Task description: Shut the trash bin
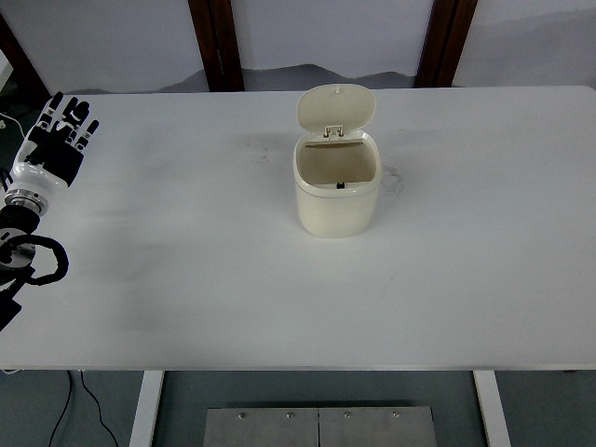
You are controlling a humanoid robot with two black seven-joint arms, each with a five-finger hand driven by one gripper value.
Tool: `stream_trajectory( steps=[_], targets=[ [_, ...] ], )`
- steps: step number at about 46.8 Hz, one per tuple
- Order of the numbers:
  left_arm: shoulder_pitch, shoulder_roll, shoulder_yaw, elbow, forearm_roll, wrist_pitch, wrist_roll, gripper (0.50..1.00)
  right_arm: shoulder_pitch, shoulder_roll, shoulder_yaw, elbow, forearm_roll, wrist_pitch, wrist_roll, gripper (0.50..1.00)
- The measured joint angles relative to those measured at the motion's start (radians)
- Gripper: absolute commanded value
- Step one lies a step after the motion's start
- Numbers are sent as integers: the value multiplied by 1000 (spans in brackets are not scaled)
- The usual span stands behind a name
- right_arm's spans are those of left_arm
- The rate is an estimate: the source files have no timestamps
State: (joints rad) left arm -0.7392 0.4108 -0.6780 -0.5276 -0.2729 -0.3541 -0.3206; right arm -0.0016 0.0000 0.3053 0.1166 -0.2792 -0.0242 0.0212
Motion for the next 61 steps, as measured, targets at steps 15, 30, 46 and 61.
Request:
stream_trajectory(
  steps=[15,30,46,61],
  targets=[
    [-12,1,0,0,-1,7,0,1000,0,0,0,0,0,0,0,991],
    [-12,1,0,-6,-1,9,1,1000,0,0,0,0,0,0,0,991],
    [-18,9,-2,-6,0,7,1,1000,0,0,0,0,0,0,0,991],
    [-37,17,1,-7,0,8,3,1000,0,0,0,0,0,0,0,991]
  ],
)
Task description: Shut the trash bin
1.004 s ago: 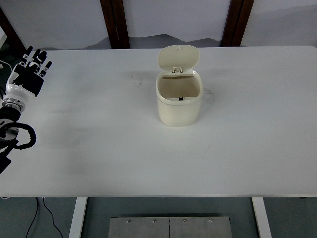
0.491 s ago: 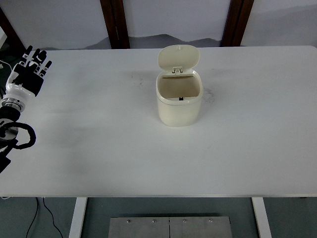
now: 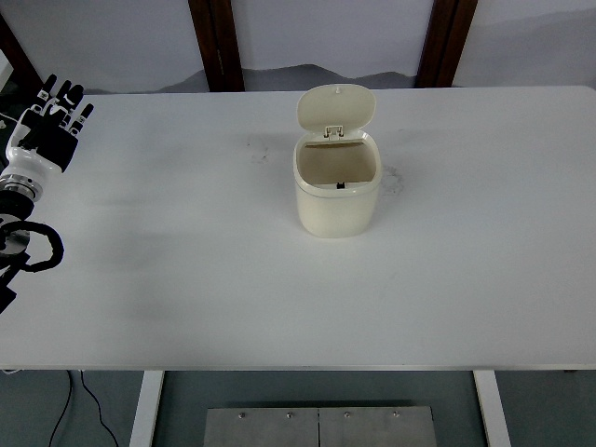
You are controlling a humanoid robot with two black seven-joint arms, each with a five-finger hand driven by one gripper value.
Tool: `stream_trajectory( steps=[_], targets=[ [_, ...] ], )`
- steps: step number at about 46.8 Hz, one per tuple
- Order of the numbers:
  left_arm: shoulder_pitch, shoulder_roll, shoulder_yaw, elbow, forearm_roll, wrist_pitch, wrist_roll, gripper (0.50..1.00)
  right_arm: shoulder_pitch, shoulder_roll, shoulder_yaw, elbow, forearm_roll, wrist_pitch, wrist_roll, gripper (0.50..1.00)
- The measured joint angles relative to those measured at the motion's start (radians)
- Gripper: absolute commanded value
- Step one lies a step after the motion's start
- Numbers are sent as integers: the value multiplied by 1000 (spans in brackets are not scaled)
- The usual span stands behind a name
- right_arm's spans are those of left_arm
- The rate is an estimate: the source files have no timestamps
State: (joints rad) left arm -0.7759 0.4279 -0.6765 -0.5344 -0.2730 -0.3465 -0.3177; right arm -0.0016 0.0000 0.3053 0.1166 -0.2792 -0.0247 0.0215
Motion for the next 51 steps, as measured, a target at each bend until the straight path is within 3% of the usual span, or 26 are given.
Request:
stream_trajectory(
  steps=[51],
  targets=[
    [-43,32,9,-18,0,9,9,1000,0,0,0,0,0,0,0,991]
  ],
)
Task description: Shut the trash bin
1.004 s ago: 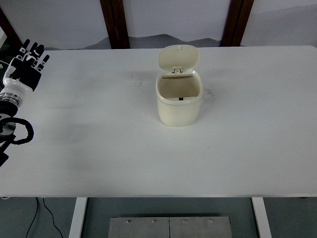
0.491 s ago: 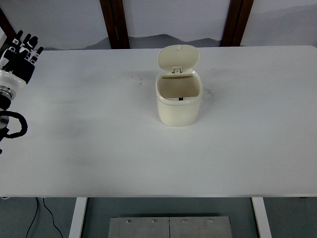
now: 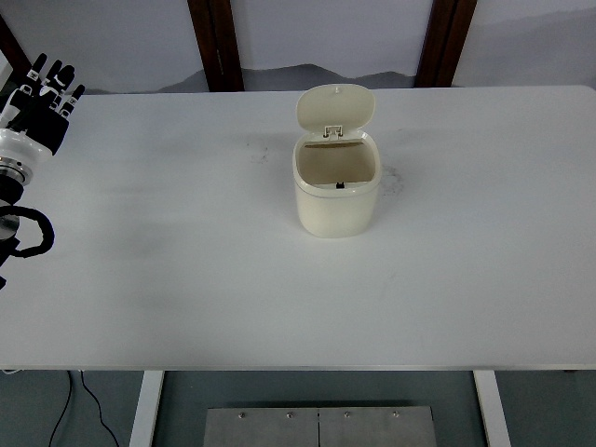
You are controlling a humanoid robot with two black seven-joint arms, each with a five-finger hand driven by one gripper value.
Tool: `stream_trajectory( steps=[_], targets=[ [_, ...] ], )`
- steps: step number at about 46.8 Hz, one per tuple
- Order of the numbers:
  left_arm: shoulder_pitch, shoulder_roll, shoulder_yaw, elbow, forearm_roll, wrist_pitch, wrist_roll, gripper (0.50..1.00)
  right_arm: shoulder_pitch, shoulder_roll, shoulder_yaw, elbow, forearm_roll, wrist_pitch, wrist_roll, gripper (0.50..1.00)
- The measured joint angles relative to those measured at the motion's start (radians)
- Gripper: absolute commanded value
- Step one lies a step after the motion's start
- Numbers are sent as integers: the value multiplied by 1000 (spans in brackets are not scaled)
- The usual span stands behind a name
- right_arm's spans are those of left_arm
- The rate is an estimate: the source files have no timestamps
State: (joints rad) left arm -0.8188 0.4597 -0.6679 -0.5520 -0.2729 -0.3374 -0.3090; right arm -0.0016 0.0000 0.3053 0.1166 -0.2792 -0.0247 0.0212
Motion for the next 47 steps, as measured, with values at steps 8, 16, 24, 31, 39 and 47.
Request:
stream_trajectory(
  steps=[8,16,24,31,39,47],
  targets=[
    [-23,5,17,-5,10,2,1,1000,0,0,0,0,0,0,0,991],
    [-35,5,30,-6,11,3,1,1000,0,0,0,0,0,0,0,991],
    [-79,7,86,-14,24,10,2,1000,0,0,0,0,0,0,0,991],
    [-170,22,242,-20,37,19,3,1000,0,0,0,0,0,0,0,991],
    [-290,46,412,-71,39,20,2,1000,0,0,0,0,0,0,0,991],
    [-410,55,590,-126,41,20,3,1000,0,0,0,0,0,0,0,991]
  ],
)
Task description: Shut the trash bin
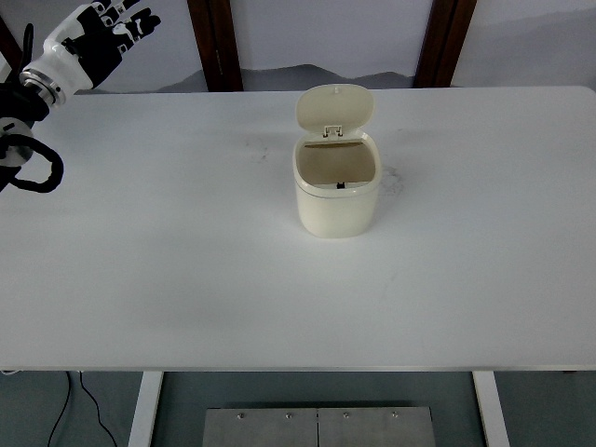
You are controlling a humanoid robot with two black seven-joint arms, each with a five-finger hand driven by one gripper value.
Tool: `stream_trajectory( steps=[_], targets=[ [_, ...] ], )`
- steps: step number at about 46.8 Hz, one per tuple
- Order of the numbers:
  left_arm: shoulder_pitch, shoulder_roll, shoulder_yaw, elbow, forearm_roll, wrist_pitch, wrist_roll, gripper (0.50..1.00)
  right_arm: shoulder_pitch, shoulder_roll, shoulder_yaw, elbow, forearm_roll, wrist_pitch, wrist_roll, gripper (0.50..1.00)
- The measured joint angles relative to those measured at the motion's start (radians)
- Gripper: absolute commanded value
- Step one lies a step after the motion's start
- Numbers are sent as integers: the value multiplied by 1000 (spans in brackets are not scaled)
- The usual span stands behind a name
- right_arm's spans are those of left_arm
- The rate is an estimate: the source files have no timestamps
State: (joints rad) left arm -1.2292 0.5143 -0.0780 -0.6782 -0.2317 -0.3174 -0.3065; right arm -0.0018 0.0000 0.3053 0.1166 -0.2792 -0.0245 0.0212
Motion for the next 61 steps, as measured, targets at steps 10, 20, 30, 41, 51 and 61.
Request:
stream_trajectory(
  steps=[10,20,30,41,51,61],
  targets=[
    [-125,-7,150,-86,152,-8,0,1000,0,0,0,0,0,1,0,991],
    [-172,-13,170,-158,348,-70,1,1000,0,0,0,0,0,0,0,991],
    [-216,-36,181,-161,493,-103,2,1000,1,0,0,0,0,0,0,991],
    [-288,-98,190,-159,599,-159,104,1000,0,0,0,0,0,0,0,991],
    [-346,-146,191,-155,607,-170,229,1000,0,0,0,0,0,0,0,991],
    [-375,-175,192,-153,629,-170,234,1000,0,0,0,0,0,0,0,991]
  ],
)
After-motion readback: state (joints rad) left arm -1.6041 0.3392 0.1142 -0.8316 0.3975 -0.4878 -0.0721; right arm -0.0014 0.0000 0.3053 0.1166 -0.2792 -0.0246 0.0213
